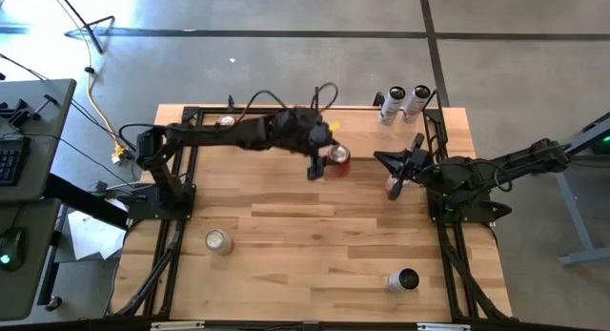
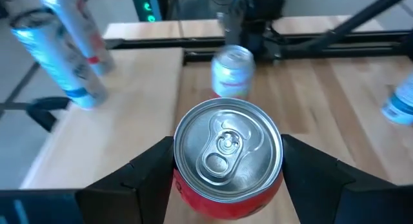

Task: Place canned beverage on shelf
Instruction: Put the bottom red soda can on the shelf

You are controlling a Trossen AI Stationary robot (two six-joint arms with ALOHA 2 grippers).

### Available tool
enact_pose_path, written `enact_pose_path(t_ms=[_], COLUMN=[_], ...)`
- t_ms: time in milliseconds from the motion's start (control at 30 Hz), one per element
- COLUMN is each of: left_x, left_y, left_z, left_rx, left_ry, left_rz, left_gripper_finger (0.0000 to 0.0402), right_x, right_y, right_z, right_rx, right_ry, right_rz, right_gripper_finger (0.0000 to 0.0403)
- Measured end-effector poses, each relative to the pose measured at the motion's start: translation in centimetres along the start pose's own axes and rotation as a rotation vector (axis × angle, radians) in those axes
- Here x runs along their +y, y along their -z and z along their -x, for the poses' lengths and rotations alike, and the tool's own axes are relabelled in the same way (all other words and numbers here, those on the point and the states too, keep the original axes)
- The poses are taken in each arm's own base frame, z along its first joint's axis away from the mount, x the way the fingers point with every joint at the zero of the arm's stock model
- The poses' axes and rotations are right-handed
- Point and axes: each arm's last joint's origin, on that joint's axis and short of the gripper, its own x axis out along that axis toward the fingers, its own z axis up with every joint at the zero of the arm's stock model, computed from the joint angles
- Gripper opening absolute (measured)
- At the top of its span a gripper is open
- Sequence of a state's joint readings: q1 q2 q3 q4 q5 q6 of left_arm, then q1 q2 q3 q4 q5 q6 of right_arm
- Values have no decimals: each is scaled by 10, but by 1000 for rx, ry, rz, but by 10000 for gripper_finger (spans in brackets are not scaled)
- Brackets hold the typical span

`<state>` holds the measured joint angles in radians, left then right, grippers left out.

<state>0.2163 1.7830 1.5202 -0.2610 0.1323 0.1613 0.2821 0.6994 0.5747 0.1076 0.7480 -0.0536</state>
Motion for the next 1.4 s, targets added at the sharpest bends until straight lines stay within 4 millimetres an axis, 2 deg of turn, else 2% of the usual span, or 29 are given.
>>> enact_pose_path(t_ms=[133,267,533,700,1000,1400], left_x=[26,54,105,127,145,155], left_y=[1,10,17,20,30,28], left_z=[-6,-16,-41,-59,-85,-103], left_rx=[7,32,14,59,95,24], left_ry=[-44,-70,-30,-6,-9,-6], left_rz=[-24,-19,-4,33,42,30], left_gripper_finger=[232,232,232,232,232,232], right_x=[0,0,2,4,5,5], right_y=[1,1,3,5,6,5], right_z=[0,0,-2,-4,-5,-5], right_rx=[4,8,23,30,39,35], right_ry=[0,-1,0,0,-1,-1], right_rz=[3,6,17,24,35,47], right_gripper_finger=[0,0,0,0,0,0])
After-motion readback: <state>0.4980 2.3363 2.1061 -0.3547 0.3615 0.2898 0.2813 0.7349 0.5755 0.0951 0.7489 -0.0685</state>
